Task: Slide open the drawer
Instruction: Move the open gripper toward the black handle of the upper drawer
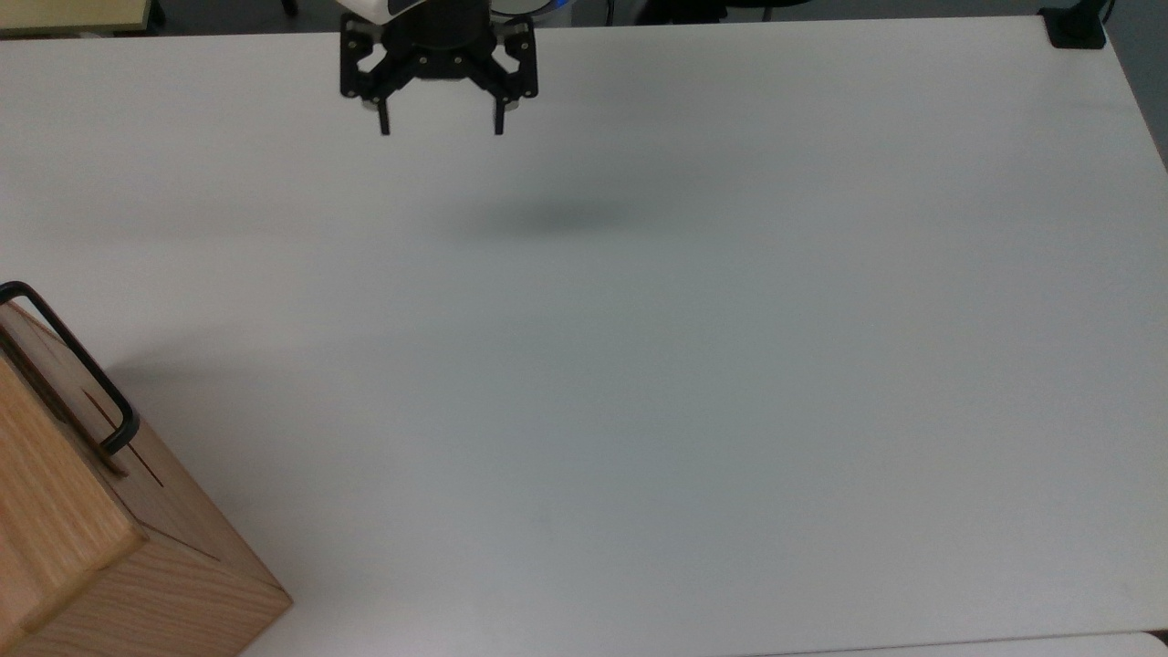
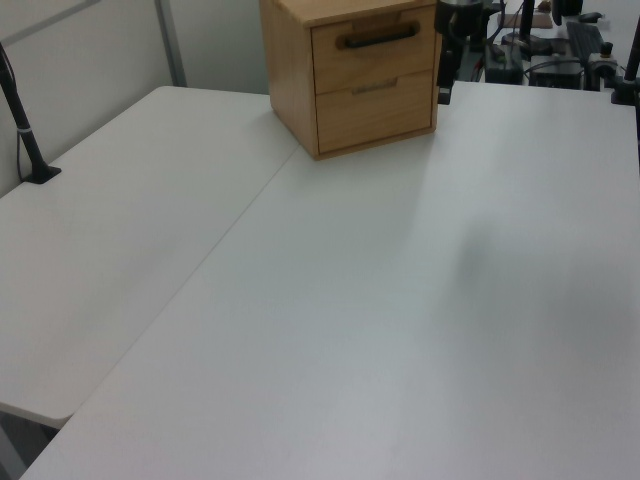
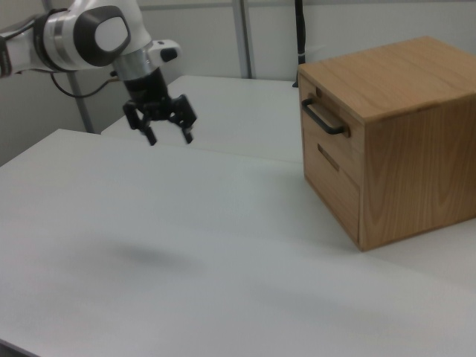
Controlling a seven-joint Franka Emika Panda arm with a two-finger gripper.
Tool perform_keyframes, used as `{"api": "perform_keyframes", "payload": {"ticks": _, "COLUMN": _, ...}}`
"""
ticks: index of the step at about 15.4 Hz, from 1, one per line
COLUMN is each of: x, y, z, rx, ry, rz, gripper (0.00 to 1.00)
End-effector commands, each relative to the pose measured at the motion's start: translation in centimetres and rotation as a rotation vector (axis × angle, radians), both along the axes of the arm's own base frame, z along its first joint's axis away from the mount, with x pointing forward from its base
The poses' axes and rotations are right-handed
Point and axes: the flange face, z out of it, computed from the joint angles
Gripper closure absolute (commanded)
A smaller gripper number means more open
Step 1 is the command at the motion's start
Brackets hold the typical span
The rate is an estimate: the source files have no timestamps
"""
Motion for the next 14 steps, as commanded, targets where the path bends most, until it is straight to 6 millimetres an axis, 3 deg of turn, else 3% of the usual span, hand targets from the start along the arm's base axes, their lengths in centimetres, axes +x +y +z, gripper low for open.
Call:
{"api": "perform_keyframes", "payload": {"ticks": 1, "x": 3.2, "y": -3.6, "z": 1.3, "rx": -0.134, "ry": -0.130, "rz": 0.177, "gripper": 0.00}}
{"api": "perform_keyframes", "payload": {"ticks": 9, "x": 9.2, "y": -11.3, "z": 1.3, "rx": -0.404, "ry": -0.415, "rz": 0.274, "gripper": 0.01}}
{"api": "perform_keyframes", "payload": {"ticks": 14, "x": 11.7, "y": -14.5, "z": -1.4, "rx": -0.561, "ry": -0.564, "rz": 0.394, "gripper": 0.05}}
